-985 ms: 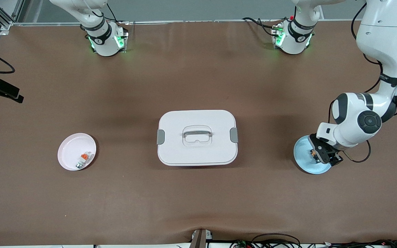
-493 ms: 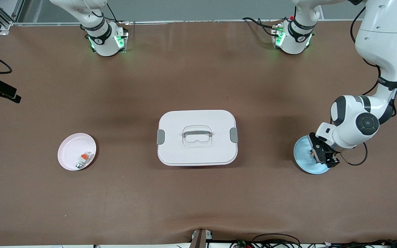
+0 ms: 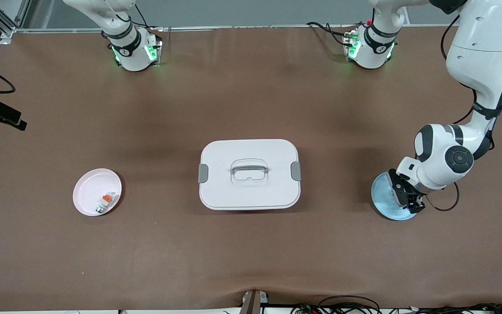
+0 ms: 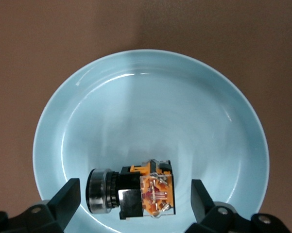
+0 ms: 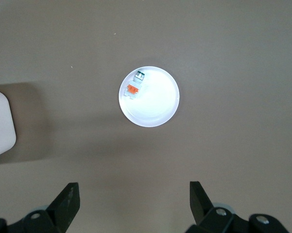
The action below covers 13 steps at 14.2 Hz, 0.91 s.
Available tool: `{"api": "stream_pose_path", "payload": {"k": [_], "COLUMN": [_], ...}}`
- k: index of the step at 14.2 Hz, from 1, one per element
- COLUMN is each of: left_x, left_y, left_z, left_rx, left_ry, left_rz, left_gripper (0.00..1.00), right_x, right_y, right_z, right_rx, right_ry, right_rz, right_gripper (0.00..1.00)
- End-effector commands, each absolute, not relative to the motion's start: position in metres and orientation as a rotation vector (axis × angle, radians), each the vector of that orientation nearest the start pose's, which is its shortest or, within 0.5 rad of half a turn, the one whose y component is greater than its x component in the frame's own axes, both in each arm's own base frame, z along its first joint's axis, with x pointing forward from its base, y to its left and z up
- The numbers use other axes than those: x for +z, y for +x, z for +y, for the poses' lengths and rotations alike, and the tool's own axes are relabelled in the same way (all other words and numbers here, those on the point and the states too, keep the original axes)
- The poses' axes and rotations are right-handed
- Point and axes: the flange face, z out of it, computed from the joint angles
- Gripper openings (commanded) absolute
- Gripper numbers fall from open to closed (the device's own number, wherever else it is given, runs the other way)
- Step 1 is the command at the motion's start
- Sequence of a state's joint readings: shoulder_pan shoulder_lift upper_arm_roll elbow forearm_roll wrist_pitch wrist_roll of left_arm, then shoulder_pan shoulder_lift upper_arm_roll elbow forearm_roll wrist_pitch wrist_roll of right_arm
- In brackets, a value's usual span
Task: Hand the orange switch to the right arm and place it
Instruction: 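Lower the left gripper and close it on the black-orange switch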
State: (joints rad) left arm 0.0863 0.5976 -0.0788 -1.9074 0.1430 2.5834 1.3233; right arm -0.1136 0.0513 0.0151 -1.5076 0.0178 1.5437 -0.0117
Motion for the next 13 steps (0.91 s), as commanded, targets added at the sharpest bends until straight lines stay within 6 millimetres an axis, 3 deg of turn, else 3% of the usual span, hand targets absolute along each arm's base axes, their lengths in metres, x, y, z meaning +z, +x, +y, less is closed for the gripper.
{"api": "stream_pose_path", "payload": {"k": [1,2,4,6,7,8,10,13], "left_x": [0.184,0.184,0.181,0.181,0.184,0.188,0.212,0.238], "left_y": [0.641,0.641,0.640,0.640,0.641,0.642,0.647,0.654], "left_z": [0.007,0.006,0.008,0.007,0.007,0.008,0.004,-0.018], "left_rx": [-0.087,-0.093,-0.087,-0.089,-0.095,-0.102,-0.140,-0.179], "left_ry": [-2.297,-2.295,-2.286,-2.288,-2.293,-2.295,-2.315,-2.461], "left_rz": [2.015,2.014,2.025,2.025,2.015,2.007,1.962,1.909], "left_gripper": [1.00,1.00,0.80,0.24,0.06,0.00,0.00,0.00], "right_x": [0.629,0.629,0.628,0.628,0.628,0.628,0.628,0.628], "right_y": [0.564,0.564,0.563,0.564,0.564,0.564,0.564,0.564], "right_z": [-0.056,-0.057,-0.057,-0.057,-0.057,-0.057,-0.057,-0.057], "right_rx": [0.016,0.016,0.021,0.019,0.019,0.019,0.019,0.019], "right_ry": [-3.130,-3.131,-3.131,-3.131,-3.131,-3.131,-3.131,-3.131], "right_rz": [0.149,0.151,0.151,0.151,0.151,0.151,0.151,0.149], "right_gripper": [1.00,1.00,1.00,1.00,1.00,1.00,1.00,1.00]}}
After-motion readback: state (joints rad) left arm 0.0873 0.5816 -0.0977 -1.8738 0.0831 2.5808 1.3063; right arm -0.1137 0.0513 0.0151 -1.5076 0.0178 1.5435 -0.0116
